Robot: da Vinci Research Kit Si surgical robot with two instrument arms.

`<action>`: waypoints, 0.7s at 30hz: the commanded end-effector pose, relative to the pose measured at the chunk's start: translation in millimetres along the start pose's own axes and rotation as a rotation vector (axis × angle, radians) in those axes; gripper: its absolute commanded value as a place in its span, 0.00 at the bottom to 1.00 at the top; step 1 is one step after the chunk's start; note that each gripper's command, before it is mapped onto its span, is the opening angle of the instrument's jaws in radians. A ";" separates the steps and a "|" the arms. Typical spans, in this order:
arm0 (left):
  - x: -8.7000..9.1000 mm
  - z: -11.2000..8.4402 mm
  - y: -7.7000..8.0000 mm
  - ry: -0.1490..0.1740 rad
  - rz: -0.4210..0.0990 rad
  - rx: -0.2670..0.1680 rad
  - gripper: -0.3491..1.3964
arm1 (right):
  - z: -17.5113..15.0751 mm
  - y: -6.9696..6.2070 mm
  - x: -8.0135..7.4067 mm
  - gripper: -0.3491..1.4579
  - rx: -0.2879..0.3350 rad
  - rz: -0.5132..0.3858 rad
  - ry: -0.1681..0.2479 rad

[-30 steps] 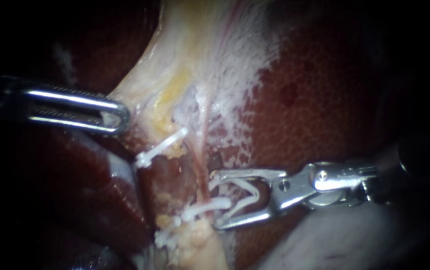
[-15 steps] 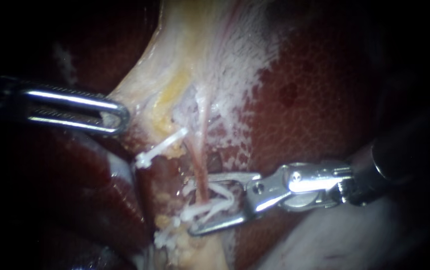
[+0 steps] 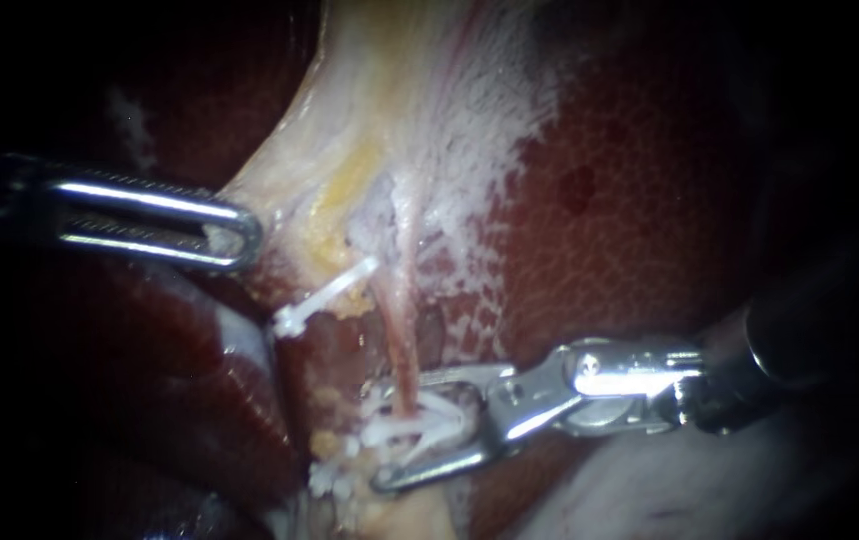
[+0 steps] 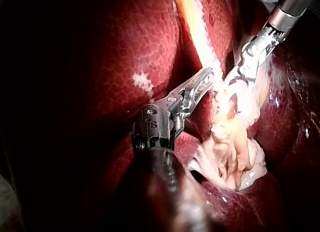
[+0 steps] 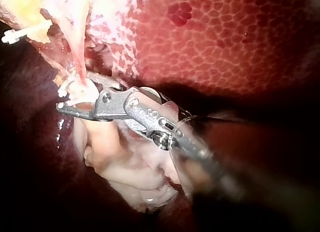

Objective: Clipping second clip right tube

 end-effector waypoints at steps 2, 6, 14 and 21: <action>0.0 0.1 0.0 0.000 0.000 0.000 0.09 | -0.2 0.3 -0.1 0.26 0.000 0.020 0.001; 0.1 0.3 0.0 -0.001 0.001 -0.001 0.09 | -0.9 1.0 -0.5 0.04 0.001 0.037 0.001; 0.1 0.3 0.0 -0.001 0.001 -0.001 0.09 | -1.5 1.7 -0.9 0.00 0.003 0.095 0.002; 0.1 0.4 0.4 -0.001 0.001 0.000 0.09 | -1.2 1.5 -1.3 0.00 0.005 0.103 0.003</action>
